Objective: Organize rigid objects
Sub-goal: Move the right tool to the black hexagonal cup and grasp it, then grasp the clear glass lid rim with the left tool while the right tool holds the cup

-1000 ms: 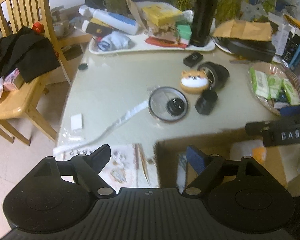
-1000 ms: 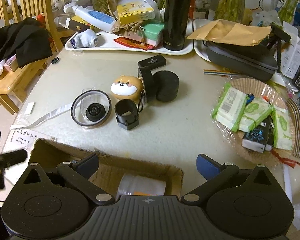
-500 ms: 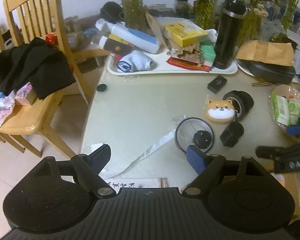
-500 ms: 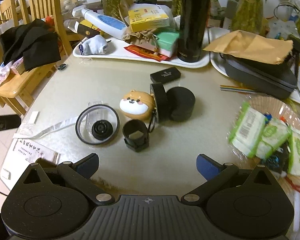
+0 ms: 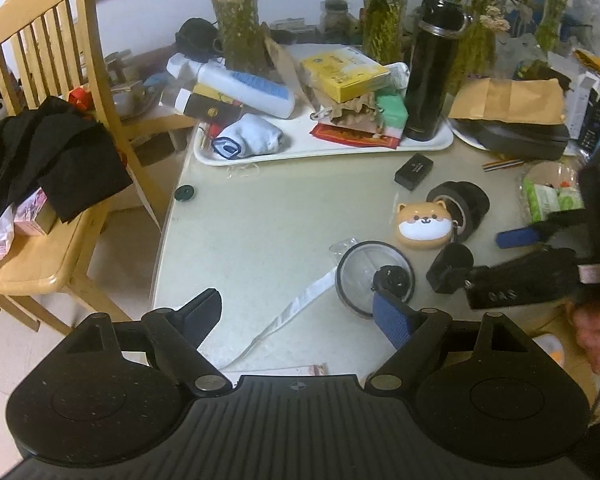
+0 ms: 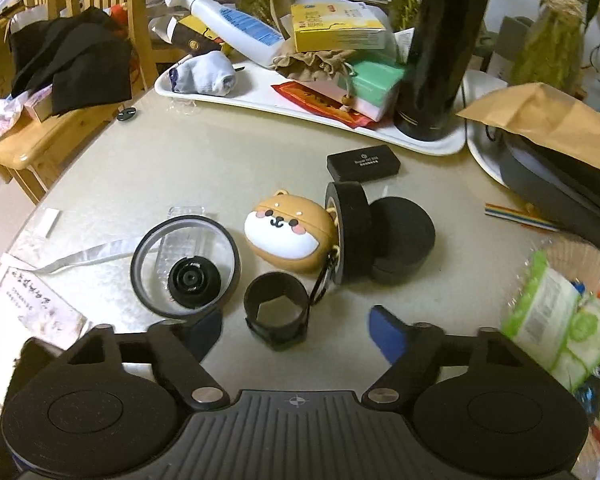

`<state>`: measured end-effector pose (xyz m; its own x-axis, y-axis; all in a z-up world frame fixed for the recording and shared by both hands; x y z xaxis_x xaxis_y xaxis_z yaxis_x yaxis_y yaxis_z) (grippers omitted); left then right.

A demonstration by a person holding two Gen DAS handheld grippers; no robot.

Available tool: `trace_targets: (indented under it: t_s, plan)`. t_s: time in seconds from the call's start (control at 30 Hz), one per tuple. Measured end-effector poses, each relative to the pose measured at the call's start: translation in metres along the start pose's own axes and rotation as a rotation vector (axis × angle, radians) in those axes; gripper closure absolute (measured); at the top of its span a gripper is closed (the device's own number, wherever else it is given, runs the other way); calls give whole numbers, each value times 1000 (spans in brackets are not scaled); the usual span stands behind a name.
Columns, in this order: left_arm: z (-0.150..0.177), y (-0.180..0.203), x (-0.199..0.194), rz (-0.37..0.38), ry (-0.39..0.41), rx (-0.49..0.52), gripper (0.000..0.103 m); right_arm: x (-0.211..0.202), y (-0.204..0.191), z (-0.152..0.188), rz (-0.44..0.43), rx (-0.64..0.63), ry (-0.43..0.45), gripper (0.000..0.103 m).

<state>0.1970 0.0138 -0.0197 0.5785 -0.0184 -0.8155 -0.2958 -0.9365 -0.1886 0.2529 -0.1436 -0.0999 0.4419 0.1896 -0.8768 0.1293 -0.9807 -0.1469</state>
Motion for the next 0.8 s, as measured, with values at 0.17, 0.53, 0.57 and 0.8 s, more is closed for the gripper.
trace_targets:
  t_s: [0.17,0.53,0.57,0.8]
  plan:
    - [0,-5,0,8,10,-30,20,15,-1,-3,2,-10,-10,39]
    - [-2,-7,4,60,0,-46,20,15,-7,-3,-24,-8,-51,63]
    - [-2,-7,4,66,2,-48,20,12,-6,-4,-19,-3,-48,63]
    - [-1,-3,8,79,8,-46,20,-20,9,-9,15,60,-26,63]
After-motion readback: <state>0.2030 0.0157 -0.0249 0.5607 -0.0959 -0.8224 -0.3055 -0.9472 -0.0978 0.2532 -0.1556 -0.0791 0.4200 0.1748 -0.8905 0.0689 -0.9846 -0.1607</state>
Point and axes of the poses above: each gripper's, at about its wrist camera, not at the fingertips, and x roughly the way its jaws point, y to its right, z to its underside, the point moved 6 cm from there along x, roughly the way its jaws point, and after that the axes turned 11 degrees about x, right-handed, at the moved point
